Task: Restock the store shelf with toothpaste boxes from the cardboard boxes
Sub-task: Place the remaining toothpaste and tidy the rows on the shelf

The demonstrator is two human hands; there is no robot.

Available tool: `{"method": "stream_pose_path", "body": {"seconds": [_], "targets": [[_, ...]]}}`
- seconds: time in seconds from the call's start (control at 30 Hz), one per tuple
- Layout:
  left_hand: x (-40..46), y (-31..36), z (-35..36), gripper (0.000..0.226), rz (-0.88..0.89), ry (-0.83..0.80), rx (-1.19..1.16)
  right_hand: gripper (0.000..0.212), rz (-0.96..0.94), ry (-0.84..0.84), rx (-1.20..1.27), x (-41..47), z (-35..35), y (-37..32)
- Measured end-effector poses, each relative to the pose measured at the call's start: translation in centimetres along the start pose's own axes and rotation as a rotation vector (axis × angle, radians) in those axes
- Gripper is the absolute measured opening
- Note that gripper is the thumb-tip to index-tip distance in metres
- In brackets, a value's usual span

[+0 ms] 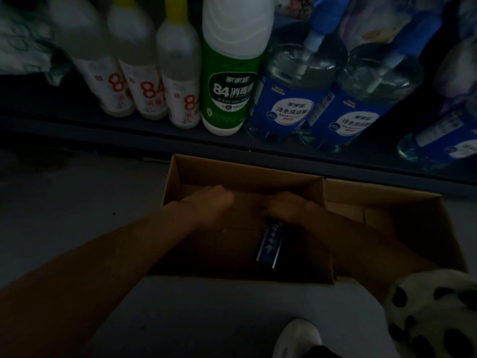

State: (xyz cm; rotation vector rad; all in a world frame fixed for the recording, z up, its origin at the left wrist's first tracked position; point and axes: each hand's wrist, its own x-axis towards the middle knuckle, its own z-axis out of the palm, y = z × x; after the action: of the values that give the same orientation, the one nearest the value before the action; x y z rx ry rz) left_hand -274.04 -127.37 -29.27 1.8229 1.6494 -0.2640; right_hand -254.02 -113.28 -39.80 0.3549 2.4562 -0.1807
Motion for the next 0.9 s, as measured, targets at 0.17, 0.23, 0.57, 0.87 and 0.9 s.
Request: {"method": "stream_pose_path", "body": {"seconds": [0.17, 0.23, 0.57, 0.87, 0.9], "targets": [[-0.2, -0.2, -0.4, 0.036, -0.004, 0.036, -0.008, 0.039, -0.034, 0.012, -0.006, -0.4, -1.0, -1.0], [-0.3, -0.4, -0.5, 0.034, -0.009, 0.046, -0.011, 0.053, -0.032, -0.051, -0.035, -0.8, -1.5, -1.2], [-0.2, -0.8, -0.6, 0.038, 0.011, 0.044, -0.010, 0.045, -0.148, 0.041, -0.240, -0.9, -0.6, -2.1], [-3.0, -0.5, -3.6, 0.024, 0.073, 0.077, 0.013, 0.058, 0.008, 0.073, -0.128, -4.4, -6.7, -3.8], [-3.8, -0.3, -4.4, 0.025, 0.088, 0.102, 0.027, 0.057, 0.005, 0.099, -0.115, -5.2, -7.8, -4.0]]}}
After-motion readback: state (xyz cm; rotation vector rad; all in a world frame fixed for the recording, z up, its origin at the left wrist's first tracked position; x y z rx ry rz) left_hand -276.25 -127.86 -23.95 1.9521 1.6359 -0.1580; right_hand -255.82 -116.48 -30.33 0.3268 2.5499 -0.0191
